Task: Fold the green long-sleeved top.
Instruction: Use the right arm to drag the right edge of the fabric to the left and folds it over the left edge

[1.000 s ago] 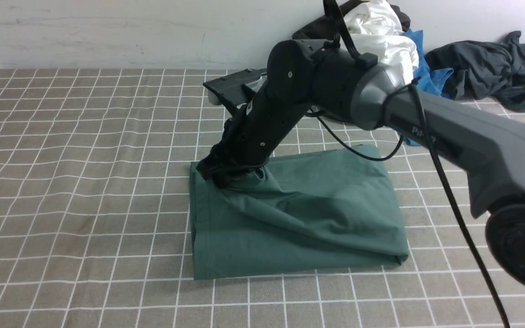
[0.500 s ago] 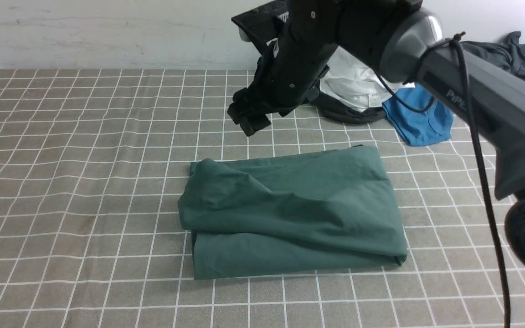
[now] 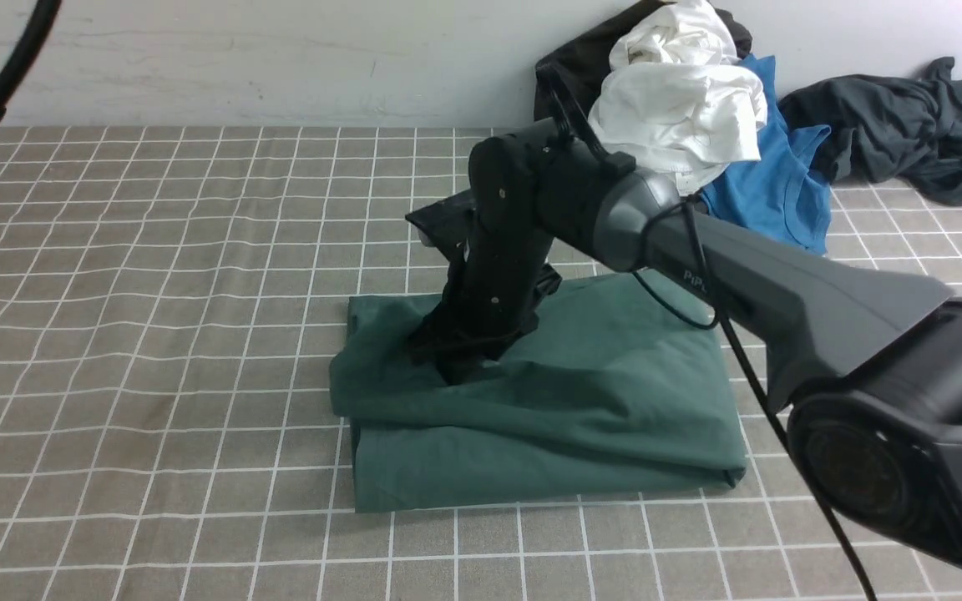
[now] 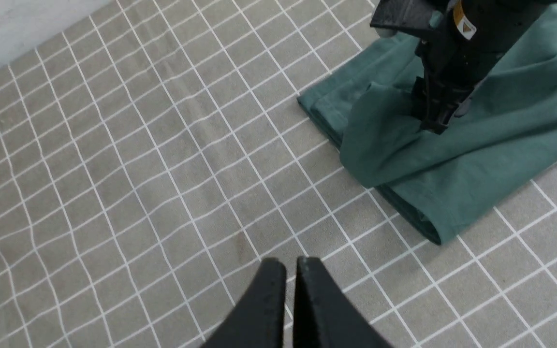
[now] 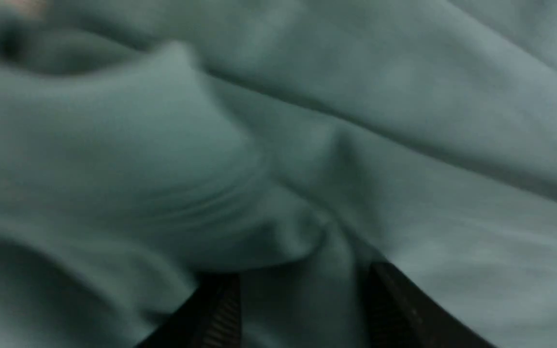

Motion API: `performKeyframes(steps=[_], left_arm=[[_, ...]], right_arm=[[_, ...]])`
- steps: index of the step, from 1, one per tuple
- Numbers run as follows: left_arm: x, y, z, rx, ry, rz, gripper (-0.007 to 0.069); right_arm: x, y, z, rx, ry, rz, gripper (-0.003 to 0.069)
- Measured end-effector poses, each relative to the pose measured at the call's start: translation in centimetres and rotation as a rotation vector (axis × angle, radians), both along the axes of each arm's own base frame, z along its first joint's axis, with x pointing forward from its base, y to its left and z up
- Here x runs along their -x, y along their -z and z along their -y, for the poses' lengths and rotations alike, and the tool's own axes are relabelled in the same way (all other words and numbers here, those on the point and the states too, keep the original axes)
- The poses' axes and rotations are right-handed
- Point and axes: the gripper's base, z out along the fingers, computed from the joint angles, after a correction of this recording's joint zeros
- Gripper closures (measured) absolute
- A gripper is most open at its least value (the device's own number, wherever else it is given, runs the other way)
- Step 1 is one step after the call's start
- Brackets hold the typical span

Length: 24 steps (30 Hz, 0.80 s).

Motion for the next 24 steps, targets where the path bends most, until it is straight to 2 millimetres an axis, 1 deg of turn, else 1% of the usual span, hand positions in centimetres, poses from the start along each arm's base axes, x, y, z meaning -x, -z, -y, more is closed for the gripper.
performKeyframes(steps=[4, 5, 6, 7, 8, 9, 10, 11, 13, 16, 17, 18, 20, 21, 22, 23, 24], left_arm=[[-0.1, 0.3, 0.0, -0.001, 0.000, -0.011, 0.0611], [-0.1, 0.3, 0.0, -0.001, 0.000, -0.012, 0.0611], [-0.1, 0.3, 0.0, -0.001, 0.000, -0.012, 0.0611], [-0.1, 0.3, 0.0, -0.001, 0.000, -0.012, 0.0611], [-0.1, 0.3, 0.0, -0.001, 0.001, -0.012, 0.0611], [-0.1, 0.3, 0.0, -0.001, 0.001, -0.012, 0.0611], [-0.1, 0.3, 0.0, -0.001, 0.001, -0.012, 0.0611], [-0.1, 0.3, 0.0, -0.001, 0.001, -0.012, 0.0611], [-0.1, 0.3, 0.0, -0.001, 0.001, -0.012, 0.0611], [-0.1, 0.3, 0.0, -0.001, 0.001, -0.012, 0.0611], [-0.1, 0.3, 0.0, -0.001, 0.001, -0.012, 0.0611], [-0.1, 0.3, 0.0, -0.001, 0.001, -0.012, 0.0611], [-0.1, 0.3, 0.0, -0.001, 0.001, -0.012, 0.0611], [-0.1, 0.3, 0.0, -0.001, 0.001, -0.012, 0.0611], [-0.1, 0.3, 0.0, -0.001, 0.001, -0.012, 0.0611], [-0.1, 0.3, 0.0, -0.001, 0.001, -0.012, 0.0611], [-0.1, 0.3, 0.0, -0.001, 0.001, -0.012, 0.0611]], right_arm=[[0.8, -1.8, -0.7, -0.104, -0.009, -0.035, 0.0323], [1.1, -3.0, -0.9, -0.156, -0.015, -0.044, 0.0323], [1.2, -3.1, -1.0, -0.161, -0.017, -0.045, 0.0323], [1.6, -4.3, -1.2, -0.195, -0.028, -0.041, 0.0323], [1.9, -5.0, -1.4, -0.207, -0.038, -0.034, 0.0323], [2.0, -5.1, -1.4, -0.210, -0.040, -0.034, 0.0323], [2.5, -5.8, -1.7, -0.219, -0.051, -0.027, 0.0323], [2.9, -6.1, -1.8, -0.220, -0.059, -0.028, 0.0323], [4.2, -5.8, -2.1, -0.201, -0.081, -0.051, 0.0323], [6.5, -4.3, -2.2, -0.146, -0.135, -0.113, 0.0323], [6.7, -4.2, -2.2, -0.142, -0.137, -0.119, 0.0324], [8.1, -3.5, -2.2, -0.112, -0.172, -0.149, 0.0324], [9.9, -2.7, -2.2, -0.075, -0.222, -0.184, 0.0324], [10.0, -2.6, -2.1, -0.072, -0.224, -0.186, 0.0324], [10.8, -2.6, -2.1, -0.062, -0.247, -0.194, 0.0324], [11.6, -3.0, -2.0, -0.057, -0.270, -0.193, 0.0324], [11.8, -3.2, -1.9, -0.058, -0.272, -0.192, 0.0324]])
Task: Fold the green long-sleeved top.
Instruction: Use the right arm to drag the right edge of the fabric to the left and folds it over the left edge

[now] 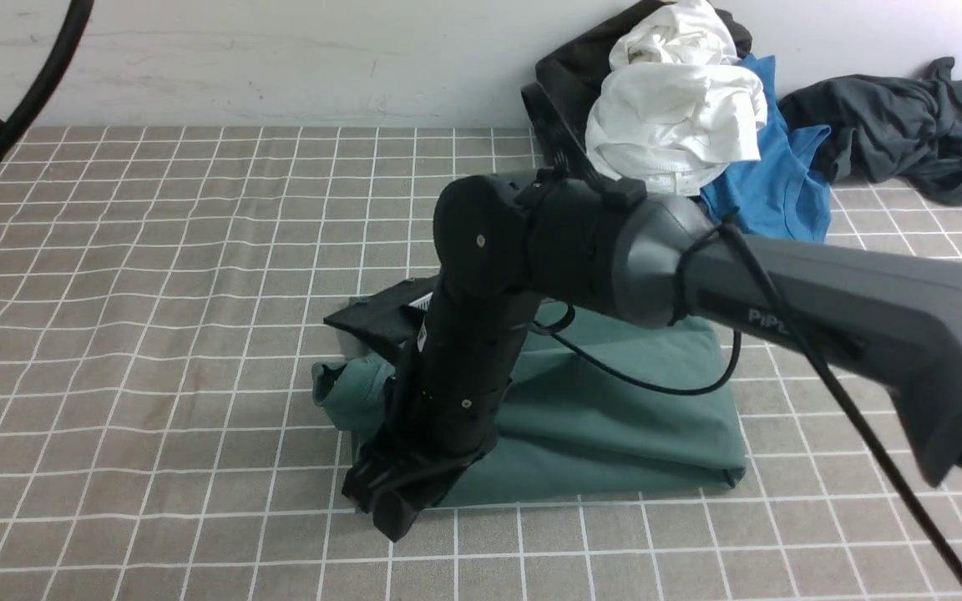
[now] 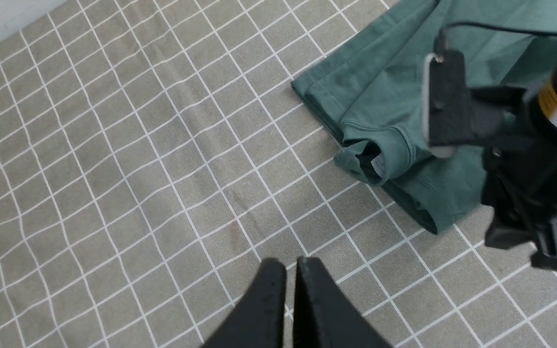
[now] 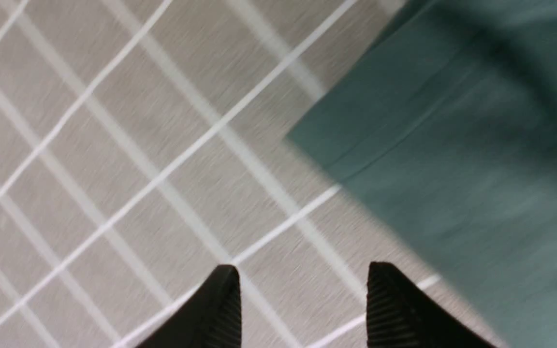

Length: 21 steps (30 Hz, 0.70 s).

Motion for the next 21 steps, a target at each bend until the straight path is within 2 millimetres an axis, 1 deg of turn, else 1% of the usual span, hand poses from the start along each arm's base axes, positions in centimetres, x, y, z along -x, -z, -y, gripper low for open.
performKeyframes(steps=[1, 2, 4, 5, 6, 8, 9, 10, 12, 14, 15, 17, 18, 19, 21], left_arm=[[0.0, 0.0, 0.0, 0.000, 0.000, 0.000, 0.0611], [0.0, 0.0, 0.0, 0.000, 0.000, 0.000, 0.0611], [0.0, 0.0, 0.0, 0.000, 0.000, 0.000, 0.0611], [0.0, 0.0, 0.0, 0.000, 0.000, -0.001, 0.0611], [0.0, 0.1, 0.0, 0.000, 0.000, -0.002, 0.0611], [0.0, 0.2, 0.0, -0.001, 0.000, -0.007, 0.0611], [-0.1, 0.3, 0.0, -0.001, 0.000, -0.009, 0.0611], [-0.1, 0.3, 0.0, -0.001, 0.000, -0.009, 0.0611], [-0.1, 0.3, 0.0, -0.001, 0.000, -0.009, 0.0611], [-0.1, 0.3, 0.0, -0.001, 0.000, -0.009, 0.0611], [-0.1, 0.3, 0.0, -0.001, 0.000, -0.009, 0.0611], [-0.1, 0.3, 0.0, -0.001, 0.000, -0.010, 0.0611], [-0.1, 0.3, 0.0, -0.002, 0.000, -0.011, 0.0611], [-0.1, 0.4, 0.0, -0.002, 0.000, -0.015, 0.0611], [-0.2, 0.7, 0.0, -0.004, 0.000, -0.026, 0.0611]], right_arm=[[0.3, -0.8, 0.2, -0.006, -0.006, 0.013, 0.0324], [0.5, -2.0, 0.5, -0.016, -0.010, 0.045, 0.0324], [0.4, -3.0, 1.0, -0.015, -0.017, 0.081, 0.0324], [0.4, -4.0, 1.4, -0.015, -0.023, 0.116, 0.0324], [0.0, -5.5, 2.5, 0.012, -0.028, 0.195, 0.0324], [-1.1, -6.3, 4.1, 0.070, -0.007, 0.273, 0.0328], [-1.8, -6.4, 5.0, 0.103, 0.016, 0.300, 0.0334], [-1.9, -6.4, 5.0, 0.108, 0.018, 0.304, 0.0335], [-3.6, -5.7, 6.8, 0.164, 0.078, 0.320, 0.0361], [-4.7, -4.7, 7.6, 0.199, 0.102, 0.313, 0.0398], [-5.3, -3.8, 7.8, 0.214, 0.110, 0.305, 0.0421], [-6.3, -2.6, 7.9, 0.223, 0.122, 0.330, 0.0460], [-6.5, -2.4, 7.9, 0.222, 0.124, 0.341, 0.0463], [-7.1, -1.9, 7.9, 0.214, 0.143, 0.375, 0.0483], [-8.3, -1.8, 7.8, 0.169, 0.208, 0.444, 0.0514]])
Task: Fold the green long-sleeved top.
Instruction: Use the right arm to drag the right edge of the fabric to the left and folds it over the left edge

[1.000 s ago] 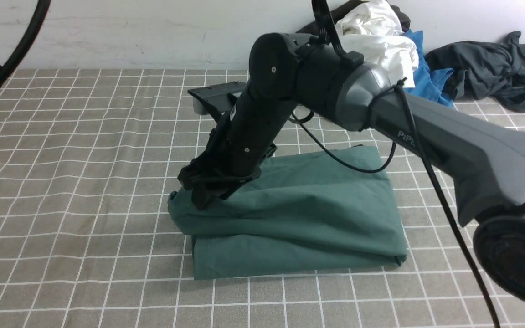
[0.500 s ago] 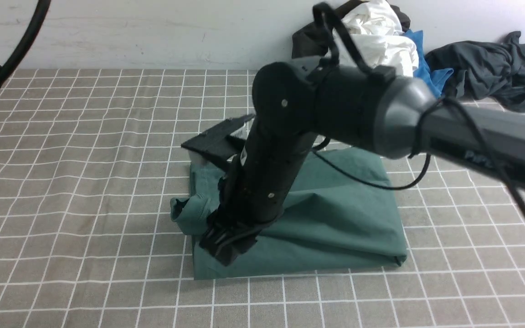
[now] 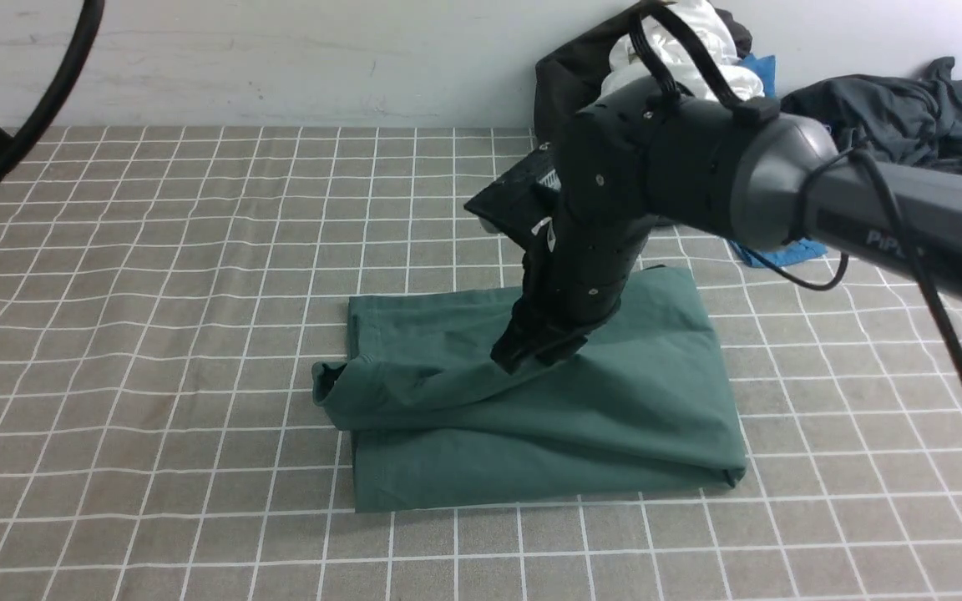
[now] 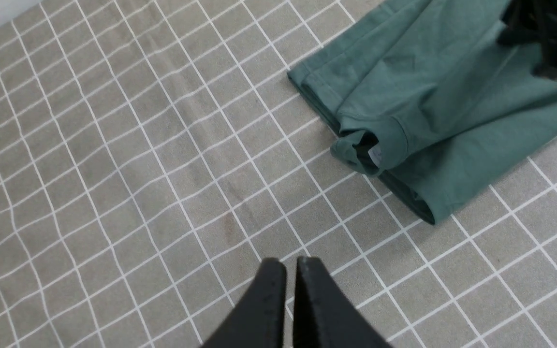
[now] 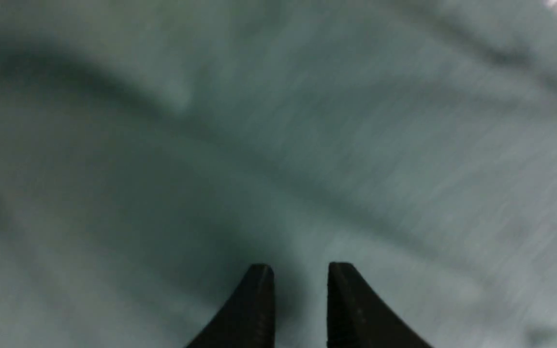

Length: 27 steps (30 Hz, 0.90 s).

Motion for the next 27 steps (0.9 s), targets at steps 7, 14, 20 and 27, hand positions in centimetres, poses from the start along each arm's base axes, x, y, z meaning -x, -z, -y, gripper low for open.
performKeyframes(steps=[7, 14, 20, 27], left_arm=[[-0.1, 0.4, 0.0, -0.002, 0.000, -0.012, 0.0611], [-0.1, 0.4, 0.0, 0.000, 0.001, -0.012, 0.0611], [-0.1, 0.4, 0.1, 0.003, 0.002, -0.013, 0.0611], [1.7, -0.2, -0.4, 0.005, -0.017, 0.049, 0.0611]], right_arm=[[-0.6, 0.0, -1.5, -0.153, 0.039, 0.064, 0.0551], [3.0, 3.5, -3.8, -0.045, -0.091, -0.226, 0.0554], [6.1, 3.6, -5.7, 0.011, -0.193, -0.334, 0.0554], [7.1, -2.3, -4.8, -0.070, -0.207, -0.234, 0.0554]])
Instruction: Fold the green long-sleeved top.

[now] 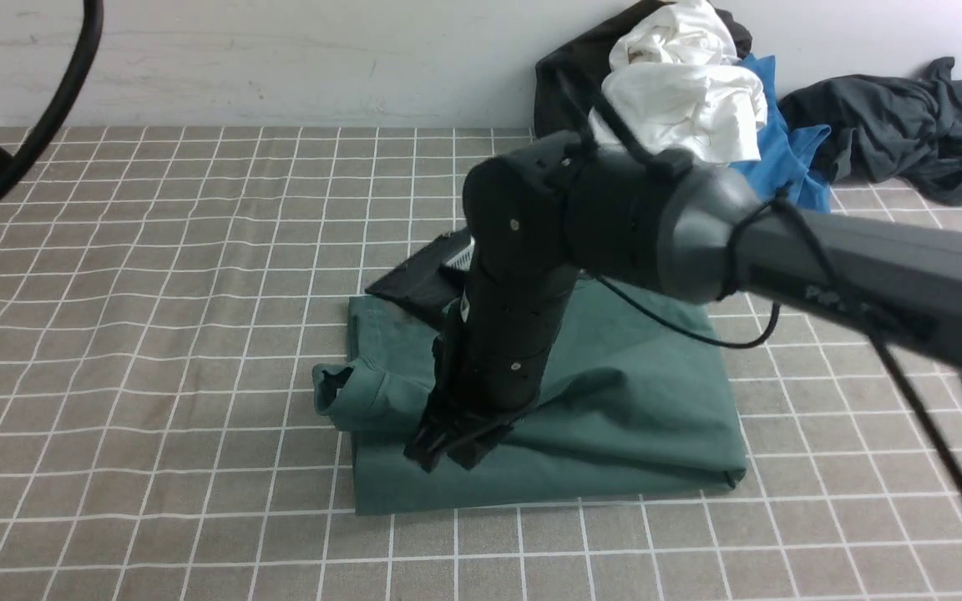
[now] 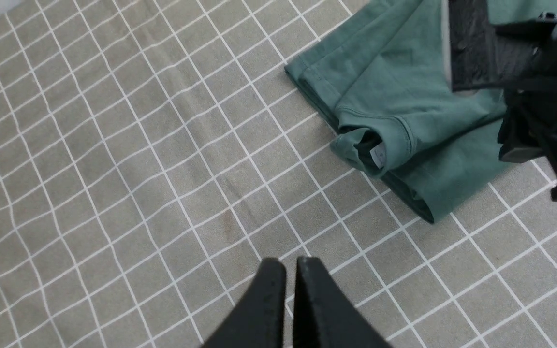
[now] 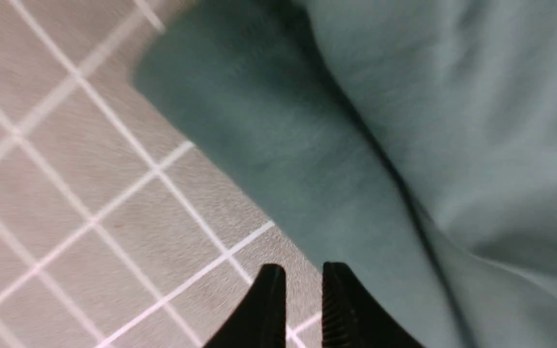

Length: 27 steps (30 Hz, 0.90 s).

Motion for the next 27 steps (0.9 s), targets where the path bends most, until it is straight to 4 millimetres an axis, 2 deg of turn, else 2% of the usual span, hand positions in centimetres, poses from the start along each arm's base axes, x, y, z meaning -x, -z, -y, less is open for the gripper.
performKeyframes(steps=[2, 3, 4, 5, 6, 7, 8, 9, 11, 12, 14, 16, 17, 18, 19, 21, 25, 27], left_arm=[[1.6, 0.1, -0.4, 0.003, -0.031, 0.039, 0.0611], [1.8, 0.1, -0.5, 0.005, -0.036, 0.043, 0.0611], [3.3, 0.6, -0.9, 0.008, -0.063, 0.062, 0.0611], [4.7, 1.5, -1.2, 0.011, -0.081, 0.076, 0.0611], [5.4, 2.0, -1.4, 0.015, -0.092, 0.079, 0.0611], [6.9, 3.4, -1.7, 0.023, -0.111, 0.088, 0.0611], [7.1, 3.7, -1.7, 0.028, -0.116, 0.090, 0.0611], [8.8, 5.8, -2.1, 0.047, -0.145, 0.112, 0.0611], [10.1, 8.1, -2.3, 0.081, -0.175, 0.140, 0.0611], [10.4, 8.2, -2.4, 0.092, -0.180, 0.160, 0.0611], [11.6, 11.3, -2.6, 0.142, -0.212, 0.200, 0.0611], [12.5, 13.2, -2.7, 0.179, -0.227, 0.253, 0.0611], [12.7, 13.5, -2.7, 0.183, -0.227, 0.265, 0.0611], [13.3, 14.6, -2.8, 0.204, -0.230, 0.308, 0.0611], [13.3, 14.6, -2.8, 0.204, -0.231, 0.308, 0.0611], [14.2, 16.0, -3.0, 0.225, -0.228, 0.375, 0.0611], [15.1, 16.9, -3.1, 0.238, -0.225, 0.418, 0.0611], [15.2, 17.1, -3.1, 0.239, -0.225, 0.422, 0.0611]], right_arm=[[0.9, -3.5, 1.1, -0.050, 0.003, 0.062, 0.0554], [1.0, -3.9, 1.3, -0.055, 0.003, 0.069, 0.0554], [2.2, -6.5, 2.5, -0.086, 0.004, 0.114, 0.0554], [3.5, -8.6, 3.8, -0.115, 0.011, 0.149, 0.0554], [4.4, -9.7, 4.7, -0.135, 0.019, 0.170, 0.0554], [5.8, -11.1, 6.0, -0.174, 0.035, 0.209, 0.0554], [6.2, -11.4, 6.5, -0.184, 0.040, 0.218, 0.0554], [8.0, -12.8, 8.2, -0.254, 0.064, 0.288, 0.0554], [10.0, -13.4, 10.3, -0.317, 0.088, 0.355, 0.0554], [10.5, -13.9, 10.7, -0.341, 0.092, 0.379, 0.0554], [13.4, -14.5, 13.6, -0.433, 0.109, 0.475, 0.0554], [15.5, -14.6, 15.7, -0.501, 0.119, 0.540, 0.0554], [15.7, -14.3, 15.8, -0.500, 0.120, 0.539, 0.0554], [17.2, -14.5, 17.3, -0.559, 0.125, 0.598, 0.0554], [17.4, -14.5, 17.5, -0.566, 0.126, 0.605, 0.0554], [19.5, -14.0, 19.7, -0.636, 0.131, 0.694, 0.0554], [22.4, -13.8, 22.5, -0.759, 0.139, 0.829, 0.0554], [23.2, -13.6, 23.3, -0.788, 0.140, 0.864, 0.0554]])
